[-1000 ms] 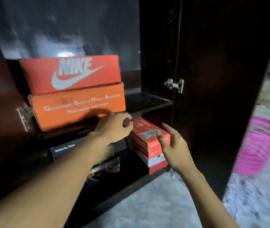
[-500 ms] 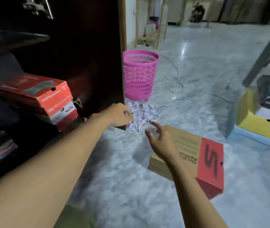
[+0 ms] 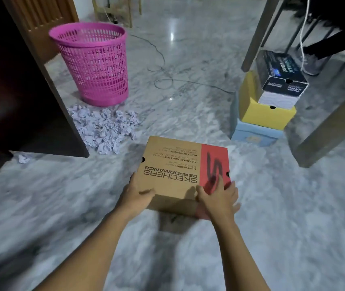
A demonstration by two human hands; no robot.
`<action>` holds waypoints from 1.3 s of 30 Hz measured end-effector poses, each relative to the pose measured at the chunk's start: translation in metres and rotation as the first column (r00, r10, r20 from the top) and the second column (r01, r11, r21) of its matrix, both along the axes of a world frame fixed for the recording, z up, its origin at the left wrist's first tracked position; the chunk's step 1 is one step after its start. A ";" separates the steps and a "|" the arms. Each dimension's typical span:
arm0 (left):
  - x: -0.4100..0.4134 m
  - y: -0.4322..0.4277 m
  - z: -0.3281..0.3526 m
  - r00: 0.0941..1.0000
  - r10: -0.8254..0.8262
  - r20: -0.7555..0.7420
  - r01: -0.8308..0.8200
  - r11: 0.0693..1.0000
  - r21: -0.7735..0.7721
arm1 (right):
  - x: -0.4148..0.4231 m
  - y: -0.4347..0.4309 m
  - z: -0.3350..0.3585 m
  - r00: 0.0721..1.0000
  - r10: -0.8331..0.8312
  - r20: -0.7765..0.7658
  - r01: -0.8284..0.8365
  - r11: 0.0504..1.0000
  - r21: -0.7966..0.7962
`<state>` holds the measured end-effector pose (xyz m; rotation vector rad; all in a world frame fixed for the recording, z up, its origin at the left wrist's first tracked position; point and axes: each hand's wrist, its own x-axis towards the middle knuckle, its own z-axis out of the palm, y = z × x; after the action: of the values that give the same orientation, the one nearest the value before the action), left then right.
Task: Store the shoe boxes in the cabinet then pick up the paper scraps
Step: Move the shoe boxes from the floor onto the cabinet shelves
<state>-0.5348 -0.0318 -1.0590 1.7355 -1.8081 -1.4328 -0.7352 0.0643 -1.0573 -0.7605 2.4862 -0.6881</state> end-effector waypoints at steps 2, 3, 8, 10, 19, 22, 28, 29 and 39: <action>-0.002 0.001 -0.007 0.998 0.060 0.012 -0.060 0.998 0.011 | -0.012 0.004 -0.010 0.998 -0.047 0.047 0.047 0.999 -0.017; -0.002 -0.002 -0.010 0.994 0.105 0.040 -0.105 0.994 -0.004 | -0.016 0.007 -0.014 0.996 -0.067 0.066 0.071 0.995 -0.064; 0.012 -0.019 -0.013 0.963 0.194 0.189 -0.197 0.980 -0.004 | -0.036 0.027 -0.025 0.955 -0.234 0.184 0.273 0.935 -0.225; 0.017 -0.020 -0.017 0.961 0.214 0.173 -0.229 0.971 0.069 | -0.045 0.035 -0.036 0.891 -0.277 0.359 0.374 0.897 -0.237; 0.004 -0.011 -0.020 0.957 0.282 0.070 -0.290 0.913 0.288 | -0.046 0.050 -0.047 0.600 0.031 0.800 0.297 0.919 -0.258; 0.008 -0.012 -0.021 0.954 0.293 0.055 -0.296 0.907 0.299 | -0.048 0.052 -0.050 0.568 0.046 0.822 0.318 0.909 -0.270; 0.015 -0.010 0.000 0.970 0.243 -0.007 -0.235 0.946 0.225 | -0.054 0.056 -0.044 0.531 0.108 0.841 0.289 0.909 -0.299; 0.018 -0.009 0.006 0.971 0.241 0.000 -0.235 0.946 0.225 | -0.054 0.057 -0.040 0.531 0.122 0.839 0.279 0.909 -0.309; 0.087 -0.009 0.110 0.990 0.137 -0.041 -0.132 0.985 0.113 | -0.030 0.020 0.026 0.510 0.369 0.777 0.089 0.876 -0.474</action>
<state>-0.4474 -0.0412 -0.9486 1.8200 -1.5820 -1.5313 -0.7653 0.0840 -1.0318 -0.5534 1.3141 -1.2505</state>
